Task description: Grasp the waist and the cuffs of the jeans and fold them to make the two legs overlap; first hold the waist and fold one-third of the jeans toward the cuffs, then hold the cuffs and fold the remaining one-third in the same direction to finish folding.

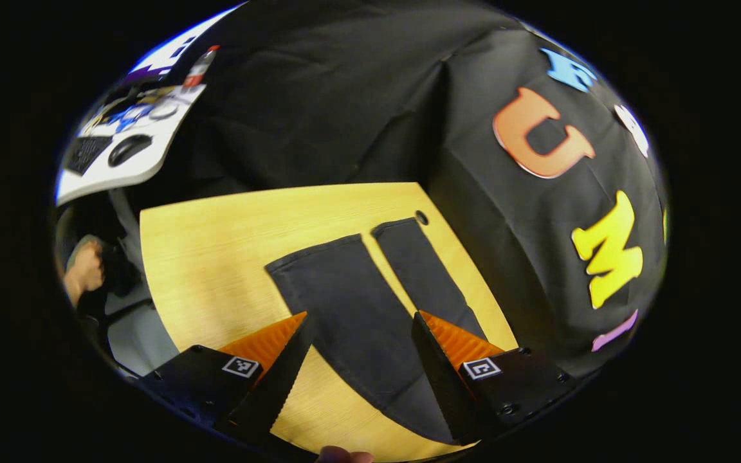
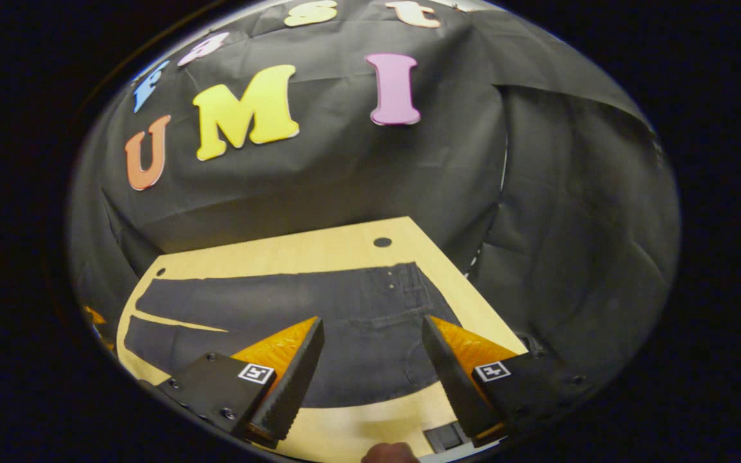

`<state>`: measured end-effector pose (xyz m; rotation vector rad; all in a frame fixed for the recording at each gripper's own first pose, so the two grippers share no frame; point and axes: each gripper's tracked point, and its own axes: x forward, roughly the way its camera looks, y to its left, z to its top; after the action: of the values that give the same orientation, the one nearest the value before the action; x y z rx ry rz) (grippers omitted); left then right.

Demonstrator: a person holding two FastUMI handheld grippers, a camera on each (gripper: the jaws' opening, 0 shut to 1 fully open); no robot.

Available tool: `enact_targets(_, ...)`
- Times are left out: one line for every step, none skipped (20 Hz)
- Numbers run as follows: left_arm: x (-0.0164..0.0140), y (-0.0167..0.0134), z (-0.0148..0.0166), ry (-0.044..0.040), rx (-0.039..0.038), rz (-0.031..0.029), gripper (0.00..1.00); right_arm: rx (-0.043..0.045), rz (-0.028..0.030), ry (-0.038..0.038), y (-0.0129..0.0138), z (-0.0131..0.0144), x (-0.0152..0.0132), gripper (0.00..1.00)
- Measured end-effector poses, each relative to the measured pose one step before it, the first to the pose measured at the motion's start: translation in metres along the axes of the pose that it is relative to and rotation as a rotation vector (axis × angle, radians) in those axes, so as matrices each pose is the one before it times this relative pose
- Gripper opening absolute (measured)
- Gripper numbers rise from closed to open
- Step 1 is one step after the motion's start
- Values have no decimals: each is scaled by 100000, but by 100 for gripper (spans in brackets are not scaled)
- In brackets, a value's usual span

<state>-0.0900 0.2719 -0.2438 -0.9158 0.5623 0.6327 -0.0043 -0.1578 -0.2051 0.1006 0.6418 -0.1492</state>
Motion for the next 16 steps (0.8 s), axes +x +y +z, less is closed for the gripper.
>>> enact_targets(590, 903, 390, 1272, -3438, 2180, 99, 3122, -774, 2838, -799, -755, 356, 93)
enact_targets(871, 596, 549, 798, -3132, 971, 99, 3845, -820, 3316, -744, -799, 601, 97)
enact_targets(709, 1121, 344, 2025, -1830, 3265, 99, 4428, -457, 3347, -731, -667, 372, 93)
enact_targets(969, 964, 460, 1255, -2330, 1260, 99, 4954, -998, 3645, -830, -708, 571, 94)
enact_targets(698, 293, 262, 1960, -3351, 132, 99, 5053, -1125, 3280, -853, -463, 538, 98)
enact_targets(826, 558, 296, 2098, -4356, 358, 99, 4858, -1722, 2385, -989, -410, 411, 93)
enact_targets(745, 672, 285, 1770, -3388, 1603, 99, 4451, -1640, 1952, -988, -261, 219, 98)
enact_targets(625, 539, 209, 1484, -2432, 1832, 99, 3242, -1323, 1169, -848, -59, 82, 98)
enact_targets(701, 403, 429, 837, -1057, 1570, 99, 1904, -1507, 460, -785, 141, 80, 98)
enact_targets(507, 99, 373, 578, -204, 1118, 99, 951, -1075, 150, -558, 40, 129, 98)
enact_targets(484, -239, 454, -102, -128, -78, 100, 686, -997, 48, -450, 219, -15, 98)
enact_targets(389, -53, 275, -273, 318, 85, 100, 633, -784, 534, -308, -97, -25, 98)
enact_targets(393, -293, 174, 987, 774, -317, 100, 975, -533, 771, -287, -76, 213, 98)
enact_targets(298, -268, -79, 1181, 671, -585, 100, 1262, -276, 721, -9, -138, 318, 98)
enact_targets(440, -143, -88, 1032, 861, 105, 99, 783, -303, 921, -40, -8, 393, 98)
enact_targets(164, -137, 61, 615, 959, 493, 99, 781, -260, 833, -104, 0, 282, 98)
